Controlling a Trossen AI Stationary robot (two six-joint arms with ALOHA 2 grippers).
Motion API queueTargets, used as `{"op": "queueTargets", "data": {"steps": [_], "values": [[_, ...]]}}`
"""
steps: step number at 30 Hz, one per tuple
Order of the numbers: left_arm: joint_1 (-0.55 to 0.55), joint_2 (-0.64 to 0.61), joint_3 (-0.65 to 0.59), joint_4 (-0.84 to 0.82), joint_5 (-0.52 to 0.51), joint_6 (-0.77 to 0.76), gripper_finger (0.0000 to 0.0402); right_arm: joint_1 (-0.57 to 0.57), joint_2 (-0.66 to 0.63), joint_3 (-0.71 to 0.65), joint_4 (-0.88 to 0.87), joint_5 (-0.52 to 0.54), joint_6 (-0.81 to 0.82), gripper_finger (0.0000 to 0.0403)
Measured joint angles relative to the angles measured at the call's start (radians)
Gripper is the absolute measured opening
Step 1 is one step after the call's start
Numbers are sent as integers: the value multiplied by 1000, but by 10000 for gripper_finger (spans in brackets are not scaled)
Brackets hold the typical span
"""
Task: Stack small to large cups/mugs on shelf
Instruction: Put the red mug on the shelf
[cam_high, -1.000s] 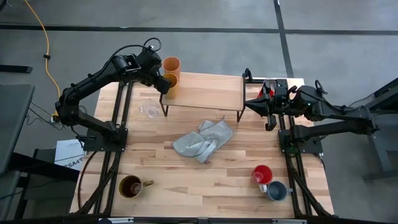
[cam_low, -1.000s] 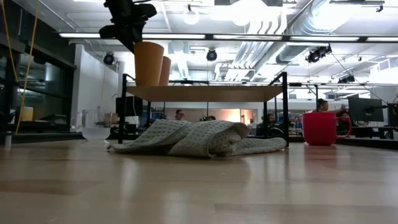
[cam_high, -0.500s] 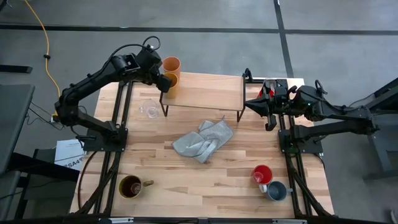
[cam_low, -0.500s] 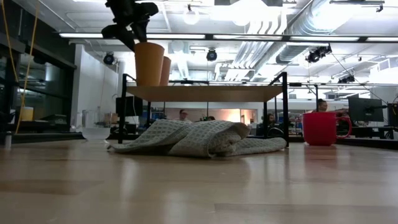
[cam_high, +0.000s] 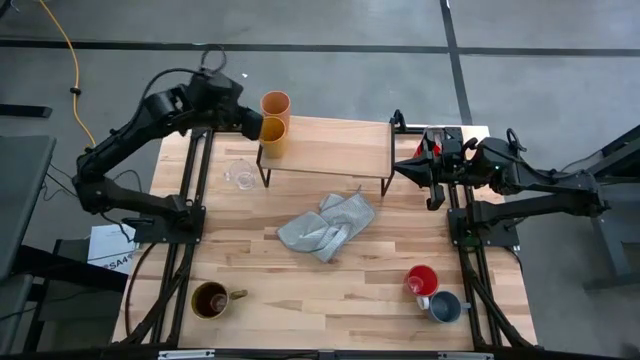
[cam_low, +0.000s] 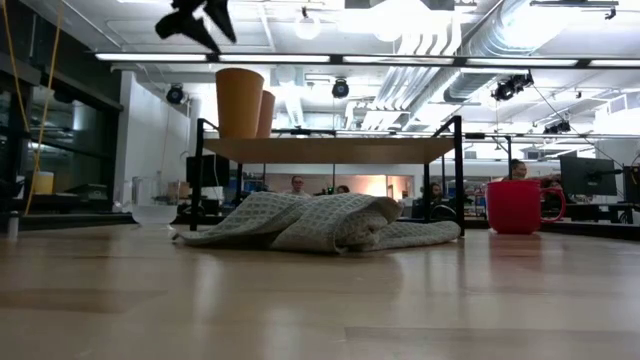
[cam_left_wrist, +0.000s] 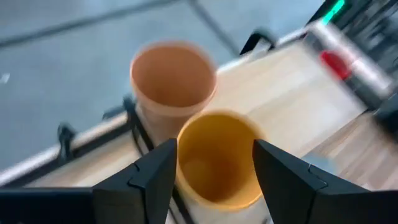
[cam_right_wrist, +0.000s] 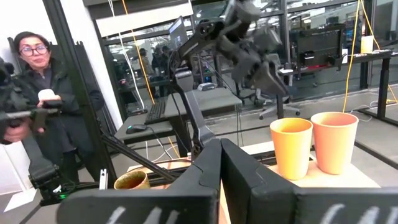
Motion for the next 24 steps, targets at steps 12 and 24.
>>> {"op": "queueTargets", "data": {"steps": [12,24], "values": [[-149,-169,-31,393,240,28,200,0,0,0,0,0,0,0],[-549,-284,-396,955,234,38,200,0,0,0,10,0,0,0]]}}
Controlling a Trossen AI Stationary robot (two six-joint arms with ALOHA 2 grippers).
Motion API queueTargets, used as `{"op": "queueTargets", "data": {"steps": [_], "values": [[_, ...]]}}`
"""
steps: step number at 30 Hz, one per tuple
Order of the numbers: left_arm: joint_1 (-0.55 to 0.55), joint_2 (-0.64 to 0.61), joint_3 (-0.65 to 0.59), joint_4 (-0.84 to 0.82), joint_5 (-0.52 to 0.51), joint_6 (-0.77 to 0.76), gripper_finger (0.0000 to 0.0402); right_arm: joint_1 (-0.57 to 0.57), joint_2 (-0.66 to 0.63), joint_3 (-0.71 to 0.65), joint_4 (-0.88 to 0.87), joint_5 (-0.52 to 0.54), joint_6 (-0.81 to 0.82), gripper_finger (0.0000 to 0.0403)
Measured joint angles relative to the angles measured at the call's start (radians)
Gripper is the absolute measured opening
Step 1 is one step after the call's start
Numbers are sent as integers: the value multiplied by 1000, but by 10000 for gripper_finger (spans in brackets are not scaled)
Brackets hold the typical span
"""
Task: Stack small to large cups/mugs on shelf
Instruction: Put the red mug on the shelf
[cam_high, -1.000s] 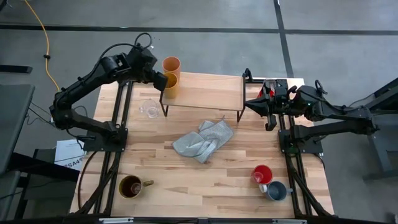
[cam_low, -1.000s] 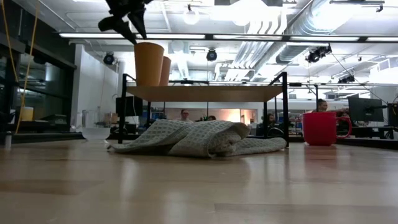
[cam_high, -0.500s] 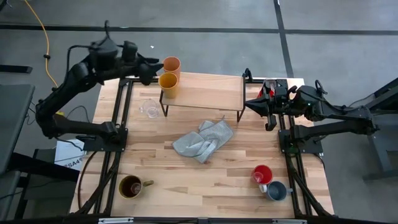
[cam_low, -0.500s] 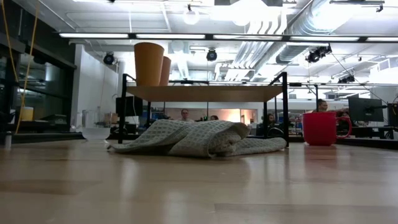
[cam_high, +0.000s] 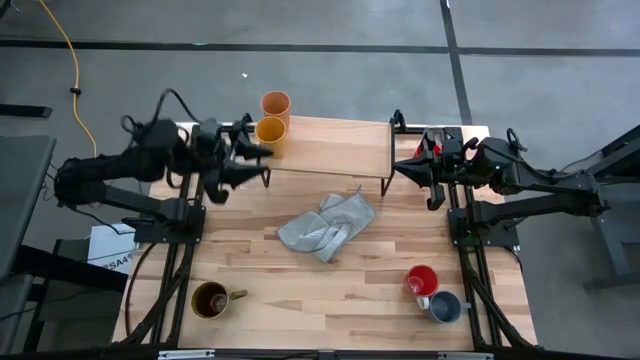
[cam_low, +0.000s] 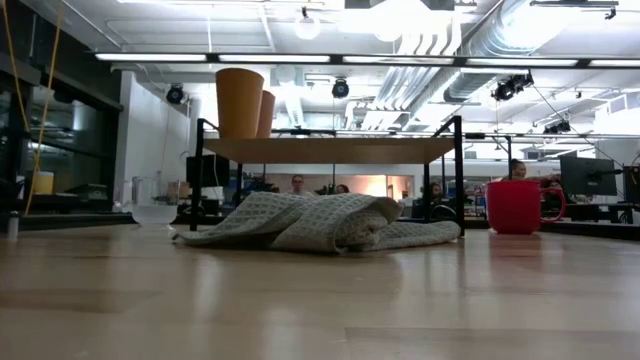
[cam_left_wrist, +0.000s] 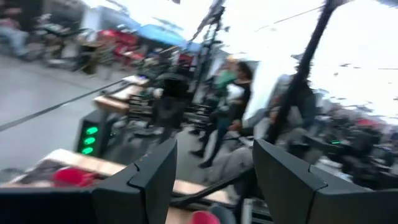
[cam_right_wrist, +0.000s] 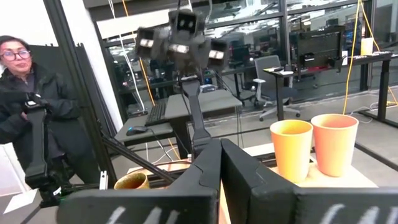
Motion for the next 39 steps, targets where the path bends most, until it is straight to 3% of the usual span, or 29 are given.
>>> {"op": "queueTargets", "data": {"steps": [9,34,39], "values": [[-156,-8,-209,299,-98,0,200,0,0,0,6,0,0,0],[-164,-36,-211,215,-122,71,200,0,0,0,6,0,0,0],[-164,-38,-211,215,-122,71,200,0,0,0,2,0,47,18]]}}
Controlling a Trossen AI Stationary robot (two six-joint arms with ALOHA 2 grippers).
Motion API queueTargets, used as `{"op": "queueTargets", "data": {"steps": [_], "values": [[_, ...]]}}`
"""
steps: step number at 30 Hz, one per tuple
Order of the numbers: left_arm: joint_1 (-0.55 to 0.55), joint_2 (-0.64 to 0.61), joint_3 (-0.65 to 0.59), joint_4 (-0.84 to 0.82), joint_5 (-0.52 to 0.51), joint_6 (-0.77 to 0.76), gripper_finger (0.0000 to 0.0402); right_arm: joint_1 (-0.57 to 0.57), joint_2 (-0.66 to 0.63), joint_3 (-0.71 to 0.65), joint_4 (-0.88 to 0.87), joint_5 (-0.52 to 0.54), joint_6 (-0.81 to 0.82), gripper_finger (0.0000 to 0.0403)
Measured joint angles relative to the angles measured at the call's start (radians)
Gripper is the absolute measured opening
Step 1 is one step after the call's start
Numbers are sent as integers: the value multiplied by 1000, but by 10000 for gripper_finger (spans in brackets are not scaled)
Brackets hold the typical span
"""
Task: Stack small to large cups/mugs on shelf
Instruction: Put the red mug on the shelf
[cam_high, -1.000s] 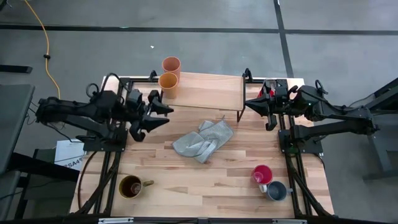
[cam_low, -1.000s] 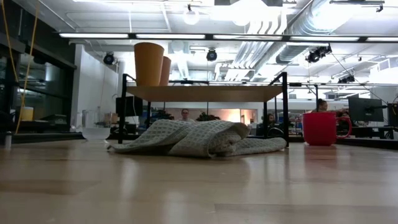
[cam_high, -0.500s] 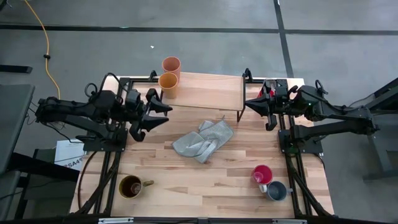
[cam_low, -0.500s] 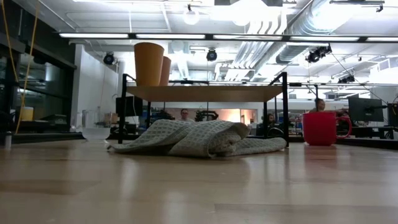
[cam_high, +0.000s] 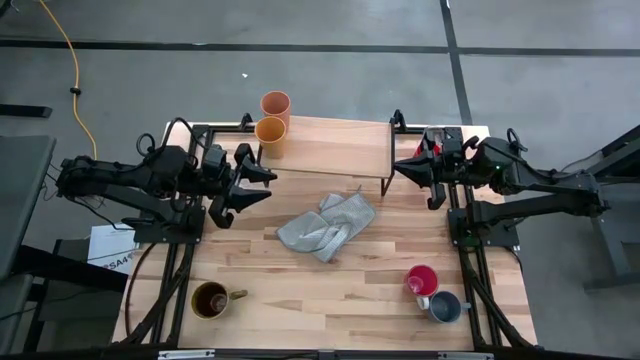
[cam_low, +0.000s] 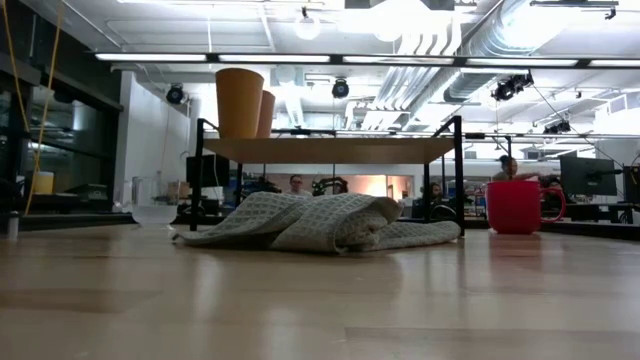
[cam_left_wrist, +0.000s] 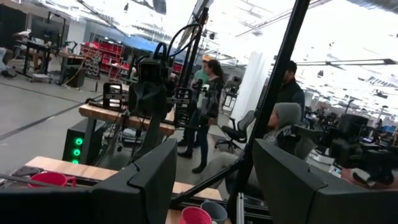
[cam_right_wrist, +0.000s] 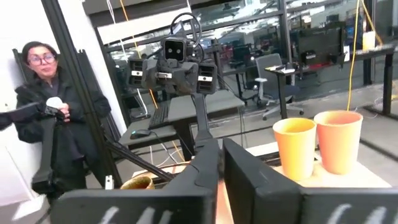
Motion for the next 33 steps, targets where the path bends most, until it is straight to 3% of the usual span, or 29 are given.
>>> {"op": "queueTargets", "data": {"steps": [6,13,19,25,33], "values": [[0,0,0,0,0,0,200,1,10,56,-181,0,77,68],[0,0,0,-2,0,0,200,53,104,255,-673,0,125,113],[0,0,0,-2,0,-1,200,158,216,347,-1053,-12,308,119],[0,0,0,-3,0,-2,200,288,287,334,-1236,-57,565,119],[0,0,0,-3,0,-2,200,457,334,296,-1311,-78,855,119]]}}
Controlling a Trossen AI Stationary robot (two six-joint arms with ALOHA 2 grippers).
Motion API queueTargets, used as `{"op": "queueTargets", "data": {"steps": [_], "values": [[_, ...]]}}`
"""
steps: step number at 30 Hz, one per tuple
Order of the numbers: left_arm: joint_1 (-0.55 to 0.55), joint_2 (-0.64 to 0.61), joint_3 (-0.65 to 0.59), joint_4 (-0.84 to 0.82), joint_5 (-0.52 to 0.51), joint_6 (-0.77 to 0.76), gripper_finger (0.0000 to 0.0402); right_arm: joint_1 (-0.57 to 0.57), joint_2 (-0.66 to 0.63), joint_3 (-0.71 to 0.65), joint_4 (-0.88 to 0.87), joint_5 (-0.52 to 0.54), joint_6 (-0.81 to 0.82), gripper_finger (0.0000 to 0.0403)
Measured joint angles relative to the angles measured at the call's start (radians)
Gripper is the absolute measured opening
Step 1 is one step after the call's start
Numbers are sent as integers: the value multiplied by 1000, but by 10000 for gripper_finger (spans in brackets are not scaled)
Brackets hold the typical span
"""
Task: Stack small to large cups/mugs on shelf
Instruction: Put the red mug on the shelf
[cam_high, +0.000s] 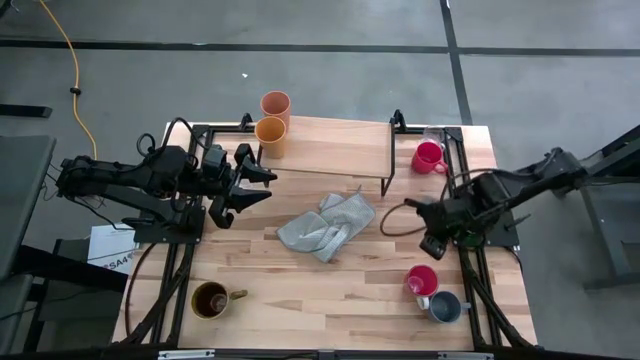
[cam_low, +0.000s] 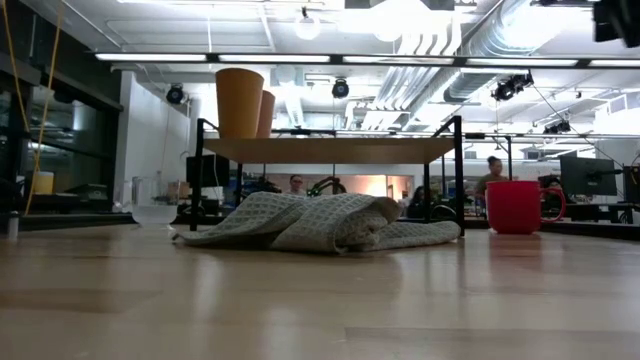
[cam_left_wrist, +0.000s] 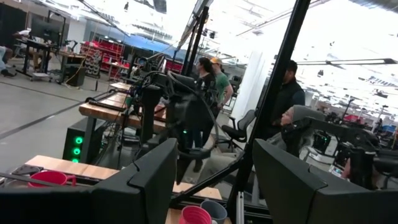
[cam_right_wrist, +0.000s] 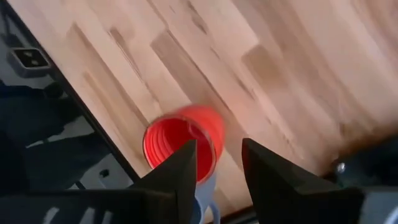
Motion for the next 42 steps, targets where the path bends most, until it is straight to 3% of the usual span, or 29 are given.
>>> {"op": "queueTargets", "data": {"steps": [10,25,34,42], "values": [[0,0,0,0,0,0,200,145,87,0,-3,2,186,119],[0,0,0,0,0,0,200,240,302,-2,-2,35,208,119],[0,0,0,1,0,0,200,279,252,-169,116,-3,353,119],[0,0,0,2,-51,-1,200,278,218,-180,171,25,355,119]]}}
